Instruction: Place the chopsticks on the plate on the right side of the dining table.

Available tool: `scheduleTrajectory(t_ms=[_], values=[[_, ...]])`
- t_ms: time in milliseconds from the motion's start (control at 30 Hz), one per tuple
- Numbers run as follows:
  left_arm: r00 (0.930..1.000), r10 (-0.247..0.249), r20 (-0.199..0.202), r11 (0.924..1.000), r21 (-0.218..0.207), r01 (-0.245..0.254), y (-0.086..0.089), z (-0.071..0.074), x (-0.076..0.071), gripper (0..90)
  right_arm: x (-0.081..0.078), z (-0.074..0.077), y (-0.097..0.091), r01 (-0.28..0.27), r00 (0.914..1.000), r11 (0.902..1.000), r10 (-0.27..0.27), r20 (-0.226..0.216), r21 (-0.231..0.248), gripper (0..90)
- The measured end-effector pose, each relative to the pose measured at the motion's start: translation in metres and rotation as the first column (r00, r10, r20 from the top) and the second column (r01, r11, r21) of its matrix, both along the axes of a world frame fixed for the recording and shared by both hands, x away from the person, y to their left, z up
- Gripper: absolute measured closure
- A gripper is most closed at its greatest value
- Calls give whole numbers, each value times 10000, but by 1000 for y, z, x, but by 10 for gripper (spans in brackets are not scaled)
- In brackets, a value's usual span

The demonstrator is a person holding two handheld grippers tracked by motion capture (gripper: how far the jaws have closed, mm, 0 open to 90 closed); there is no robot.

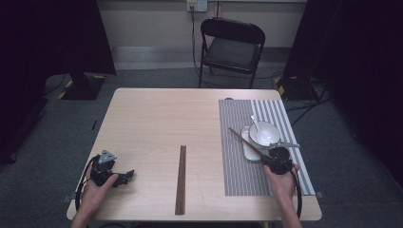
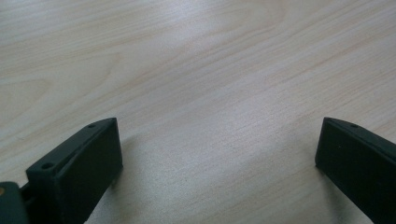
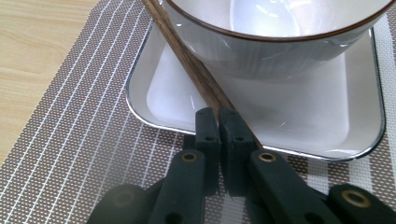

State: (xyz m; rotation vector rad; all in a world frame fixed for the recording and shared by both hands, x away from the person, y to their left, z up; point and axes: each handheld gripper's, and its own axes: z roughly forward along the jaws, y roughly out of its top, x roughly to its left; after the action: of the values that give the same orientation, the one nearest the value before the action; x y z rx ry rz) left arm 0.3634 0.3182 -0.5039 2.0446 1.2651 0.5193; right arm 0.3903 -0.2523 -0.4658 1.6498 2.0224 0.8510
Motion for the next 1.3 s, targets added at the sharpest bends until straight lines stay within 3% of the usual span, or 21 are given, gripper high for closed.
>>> scheduleTrajectory(t_ms=[1300], values=[[10000, 15, 4, 10000, -21, -15, 0, 0, 0, 0, 0, 1, -28, 510, 9987, 9987, -511, 56, 51, 840]])
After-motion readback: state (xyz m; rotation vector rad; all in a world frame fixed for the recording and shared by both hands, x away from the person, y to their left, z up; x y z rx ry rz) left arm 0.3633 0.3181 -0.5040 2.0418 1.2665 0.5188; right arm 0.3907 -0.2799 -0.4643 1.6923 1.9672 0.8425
